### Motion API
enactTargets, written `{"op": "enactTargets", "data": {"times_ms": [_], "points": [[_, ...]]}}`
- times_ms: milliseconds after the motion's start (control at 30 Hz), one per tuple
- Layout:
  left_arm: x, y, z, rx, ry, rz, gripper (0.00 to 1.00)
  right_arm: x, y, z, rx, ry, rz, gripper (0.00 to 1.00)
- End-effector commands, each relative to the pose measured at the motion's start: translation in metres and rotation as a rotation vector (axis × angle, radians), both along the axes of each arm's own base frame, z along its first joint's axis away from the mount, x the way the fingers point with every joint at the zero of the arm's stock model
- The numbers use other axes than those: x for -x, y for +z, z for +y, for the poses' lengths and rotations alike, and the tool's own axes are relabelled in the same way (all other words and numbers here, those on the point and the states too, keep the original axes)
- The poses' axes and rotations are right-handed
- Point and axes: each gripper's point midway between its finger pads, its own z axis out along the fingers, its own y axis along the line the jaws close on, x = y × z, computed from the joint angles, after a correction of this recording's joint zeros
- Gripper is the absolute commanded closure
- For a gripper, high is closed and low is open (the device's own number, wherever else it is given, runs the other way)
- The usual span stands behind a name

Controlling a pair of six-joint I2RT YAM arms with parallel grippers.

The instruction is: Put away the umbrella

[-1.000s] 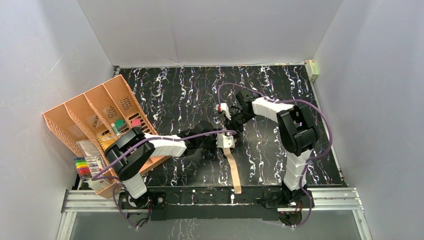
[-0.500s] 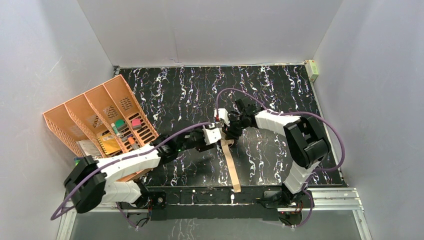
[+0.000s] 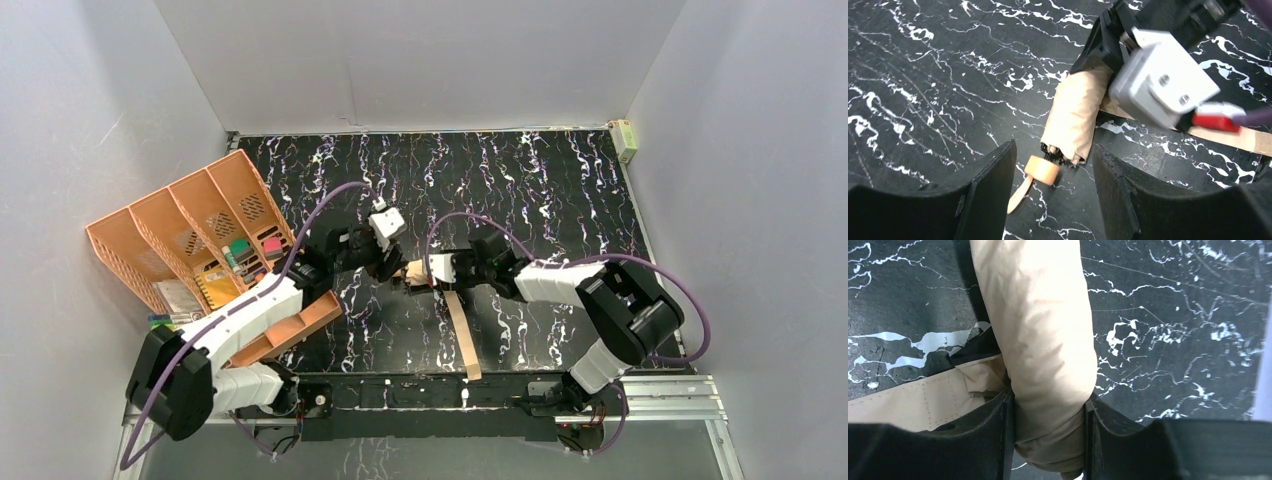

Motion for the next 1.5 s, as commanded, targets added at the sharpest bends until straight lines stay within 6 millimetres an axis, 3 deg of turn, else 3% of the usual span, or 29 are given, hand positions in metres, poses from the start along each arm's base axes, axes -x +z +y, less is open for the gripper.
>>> {"op": "enactTargets", "data": {"times_ms": [0, 267, 467, 733, 900, 1033, 1200, 1300, 1467], "points": [[0.005, 0.010, -0.021, 0.026, -0.159, 0.040, 0.44, 0.036, -0.056, -0.037, 0.208, 0.035, -0.005, 0.76], [0.001, -0.034, -0.042, -0.070, -0.350, 0.191, 0.42, 0.044, -0.056, -0.036, 0.197, 0.076, -0.157, 0.76], [-0.005, -0.077, -0.052, -0.127, -0.416, 0.351, 0.26, 0.048, -0.054, -0.035, 0.186, 0.087, -0.184, 0.76], [-0.014, -0.101, -0.056, -0.155, -0.452, 0.387, 0.23, 0.050, -0.050, -0.032, 0.176, 0.099, -0.187, 0.76], [-0.012, -0.116, -0.057, -0.162, -0.469, 0.454, 0.27, 0.051, -0.048, -0.030, 0.168, 0.095, -0.183, 0.77], [-0.002, -0.126, -0.056, -0.150, -0.490, 0.515, 0.34, 0.051, -0.046, -0.030, 0.161, 0.086, -0.185, 0.77], [0.006, -0.131, -0.052, -0.157, -0.494, 0.537, 0.55, 0.051, -0.042, -0.029, 0.147, 0.075, -0.186, 0.76], [0.004, -0.130, -0.051, -0.167, -0.482, 0.529, 0.74, 0.051, -0.038, -0.027, 0.129, 0.071, -0.179, 0.73], [0.001, -0.128, -0.047, -0.195, -0.471, 0.483, 0.88, 0.052, -0.020, -0.020, 0.088, 0.067, -0.169, 0.63]]}}
